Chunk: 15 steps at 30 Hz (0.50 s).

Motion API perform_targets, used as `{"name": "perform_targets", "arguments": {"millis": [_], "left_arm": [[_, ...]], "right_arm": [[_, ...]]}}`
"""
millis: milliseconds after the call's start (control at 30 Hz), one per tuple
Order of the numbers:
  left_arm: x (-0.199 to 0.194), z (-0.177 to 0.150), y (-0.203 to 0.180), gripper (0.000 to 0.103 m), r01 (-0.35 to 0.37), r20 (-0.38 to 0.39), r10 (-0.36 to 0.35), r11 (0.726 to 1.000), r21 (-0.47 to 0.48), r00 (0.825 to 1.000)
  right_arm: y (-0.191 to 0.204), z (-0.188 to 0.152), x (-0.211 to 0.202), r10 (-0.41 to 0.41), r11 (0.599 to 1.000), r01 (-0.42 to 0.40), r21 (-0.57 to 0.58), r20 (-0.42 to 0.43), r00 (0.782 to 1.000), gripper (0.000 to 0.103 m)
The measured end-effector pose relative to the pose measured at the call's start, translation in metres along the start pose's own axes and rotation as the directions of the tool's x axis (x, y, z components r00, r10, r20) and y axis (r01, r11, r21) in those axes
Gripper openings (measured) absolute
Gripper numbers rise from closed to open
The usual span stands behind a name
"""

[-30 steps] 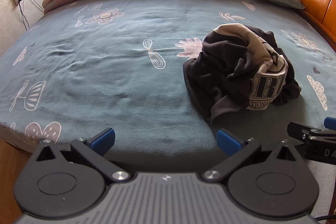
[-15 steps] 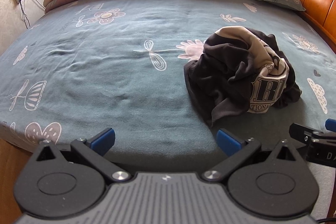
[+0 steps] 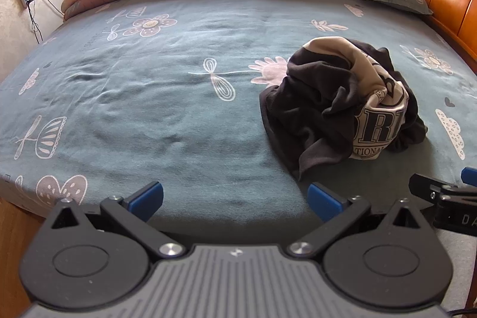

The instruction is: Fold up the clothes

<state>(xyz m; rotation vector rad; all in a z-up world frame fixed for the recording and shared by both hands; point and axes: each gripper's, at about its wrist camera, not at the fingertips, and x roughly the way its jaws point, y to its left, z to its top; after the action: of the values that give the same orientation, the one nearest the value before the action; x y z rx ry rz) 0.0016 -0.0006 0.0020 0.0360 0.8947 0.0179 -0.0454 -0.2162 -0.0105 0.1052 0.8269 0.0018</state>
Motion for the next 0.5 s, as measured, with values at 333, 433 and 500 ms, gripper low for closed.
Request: {"name": "perform_targets", "arguments": {"millis": [333, 433, 500], "left_arm": [[0.0015, -0.0011, 0.0004, 0.103, 0.006, -0.005, -0.006, 1.000, -0.001, 1.000], [0.0025, -0.0015, 0.0009, 0.103, 0.009, -0.007, -0.009, 1.000, -0.001, 1.000], [0.0033, -0.0016, 0.0015, 0.103, 0.009, -0.010, -0.009, 1.000, -0.002, 1.000]], "right_arm": [[0.0029, -0.0024, -0.0007, 0.001, 1.000, -0.001, -0.008, -0.001, 1.000, 0.103], [0.0040, -0.0023, 0.0001, 0.000, 1.000, 0.000, -0.010, -0.002, 1.000, 0.103], [0.0044, -0.0019, 0.0004, -0.001, 1.000, 0.001, -0.011, -0.003, 1.000, 0.103]]}}
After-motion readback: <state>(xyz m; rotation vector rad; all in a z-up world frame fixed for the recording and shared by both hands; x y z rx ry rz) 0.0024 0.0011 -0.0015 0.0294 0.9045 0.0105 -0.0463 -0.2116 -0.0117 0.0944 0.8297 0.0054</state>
